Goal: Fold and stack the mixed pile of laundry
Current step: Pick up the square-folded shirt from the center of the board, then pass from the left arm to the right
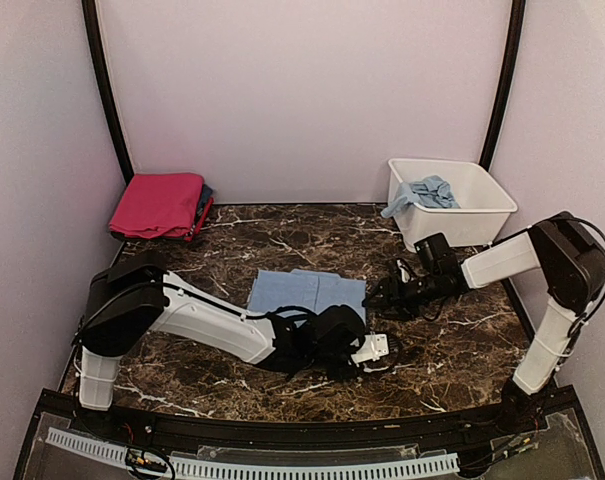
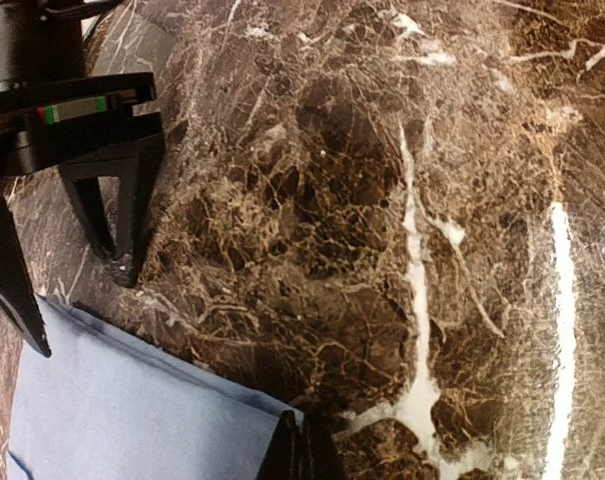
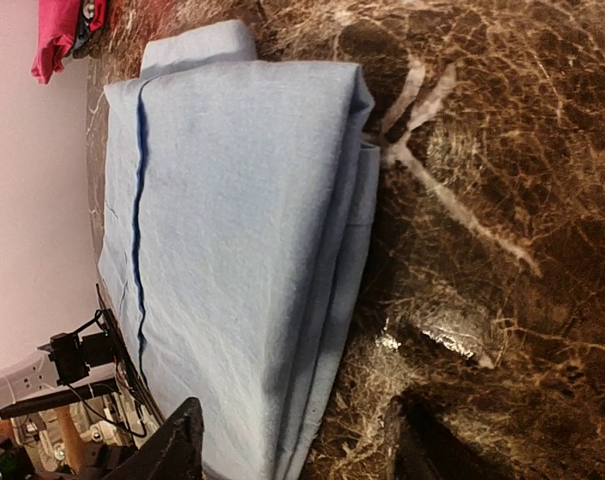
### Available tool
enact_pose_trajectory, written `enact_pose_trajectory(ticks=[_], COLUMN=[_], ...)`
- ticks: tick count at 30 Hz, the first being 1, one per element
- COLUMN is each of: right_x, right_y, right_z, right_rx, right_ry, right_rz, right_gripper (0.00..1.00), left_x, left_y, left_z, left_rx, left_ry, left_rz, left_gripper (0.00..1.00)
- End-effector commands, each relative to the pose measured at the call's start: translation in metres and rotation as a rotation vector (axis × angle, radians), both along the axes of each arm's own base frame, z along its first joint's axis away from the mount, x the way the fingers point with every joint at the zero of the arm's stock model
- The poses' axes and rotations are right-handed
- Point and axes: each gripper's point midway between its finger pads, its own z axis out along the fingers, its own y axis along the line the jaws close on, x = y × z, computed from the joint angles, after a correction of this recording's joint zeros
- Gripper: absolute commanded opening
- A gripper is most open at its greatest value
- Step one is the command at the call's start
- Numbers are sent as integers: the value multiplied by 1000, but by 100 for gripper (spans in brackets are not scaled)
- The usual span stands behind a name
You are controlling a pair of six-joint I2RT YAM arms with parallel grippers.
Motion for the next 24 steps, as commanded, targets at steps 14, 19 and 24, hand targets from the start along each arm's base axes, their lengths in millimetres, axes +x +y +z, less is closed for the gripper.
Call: enact_pose_trajectory(ticks=[14,19,24], right_x=[-33,-20,-6], right_y=[23,34,43], right_z=[26,16,9], right_rx=[147,171,202], right_ry=[66,86,103], right_rz=[6,-10,-30], right_gripper=[77,70,60], left_x=[7,3,1], left_y=[1,4,12], left_z=[87,92,92], left_rx=[-216,-233,-225], left_ry=[-21,-24,-38], left_rz=[0,-20,-23], left_gripper=[0,0,0])
